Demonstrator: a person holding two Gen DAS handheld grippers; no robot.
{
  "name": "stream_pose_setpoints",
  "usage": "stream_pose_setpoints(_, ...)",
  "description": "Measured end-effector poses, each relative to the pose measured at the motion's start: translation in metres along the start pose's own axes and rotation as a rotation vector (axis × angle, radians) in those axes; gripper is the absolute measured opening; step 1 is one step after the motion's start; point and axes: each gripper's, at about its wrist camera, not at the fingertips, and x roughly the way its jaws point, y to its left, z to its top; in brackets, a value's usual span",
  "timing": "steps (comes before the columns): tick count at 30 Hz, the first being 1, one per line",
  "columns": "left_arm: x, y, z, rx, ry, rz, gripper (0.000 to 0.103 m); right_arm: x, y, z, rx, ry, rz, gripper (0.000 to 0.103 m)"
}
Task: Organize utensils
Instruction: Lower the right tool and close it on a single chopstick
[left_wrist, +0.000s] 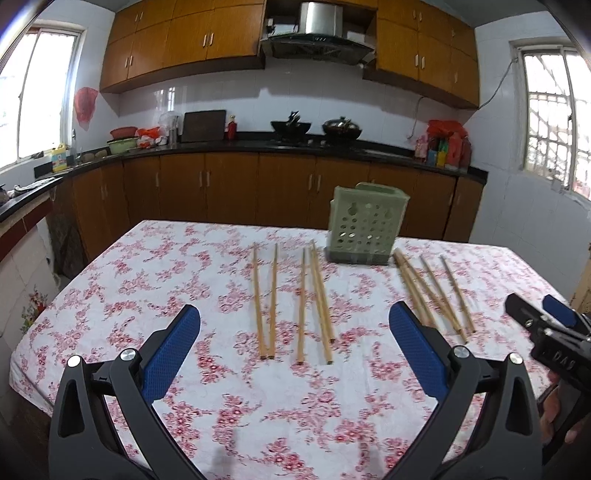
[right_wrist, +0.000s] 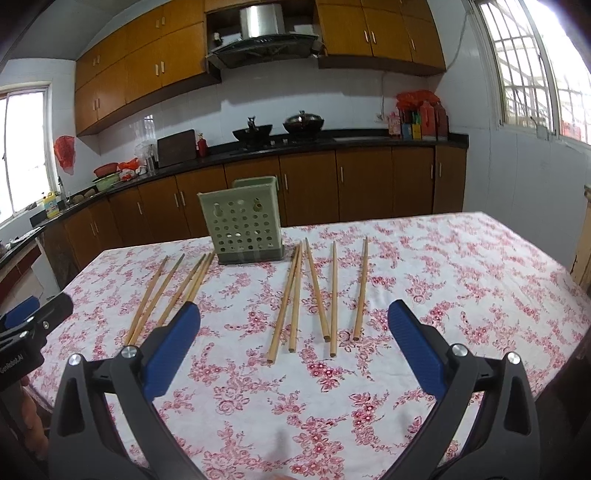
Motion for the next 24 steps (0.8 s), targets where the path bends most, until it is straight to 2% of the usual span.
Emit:
stream_pose_setpoints(8,0.047,0.029,0.004,-0.057,0.229,0.152,0.101,0.067,-0.044,0.015,0.108,0.212,-0.109,0.098)
stream_pose_setpoints(12,0.066,0.046,0.002,-0.089,0.298,0.152,0.101,0.107,-0.065,0.025,0.162,0.315,-0.110,0.073)
stream_pose_setpoints(13,0.073,0.050,0.002,-0.102,0.320,0.137,0.101,0.119,-0.068,0.026,0.174,0.342,-0.106,0.068)
stream_pose_setpoints(15,0.085,0.059,0.003,-0.133,0.352,0.112,0.101,0.137,-0.072,0.029,0.194,0.382,-0.097,0.052)
stream_pose_setpoints(18,0.099,0.069,0.007,-0.170,0.379,0.086,0.101,0.164,-0.077,0.029,0.213,0.437,-0.104,0.038)
stream_pose_setpoints(20,0.107,0.072,0.010,-0.165,0.386,0.088,0.101,0.178,-0.077,0.025,0.225,0.475,-0.102,0.034)
stream_pose_setpoints(22,0.115,0.073,0.012,-0.157,0.392,0.083,0.094,0.187,-0.075,0.020,0.207,0.492,-0.121,0.029)
stream_pose_setpoints(23,0.120,0.073,0.013,-0.154,0.400,0.074,0.091,0.186,-0.074,0.020,0.189,0.473,-0.131,0.026)
stream_pose_setpoints(24,0.125,0.074,0.013,-0.151,0.409,0.069,0.085,0.188,-0.072,0.020,0.164,0.476,-0.145,0.019)
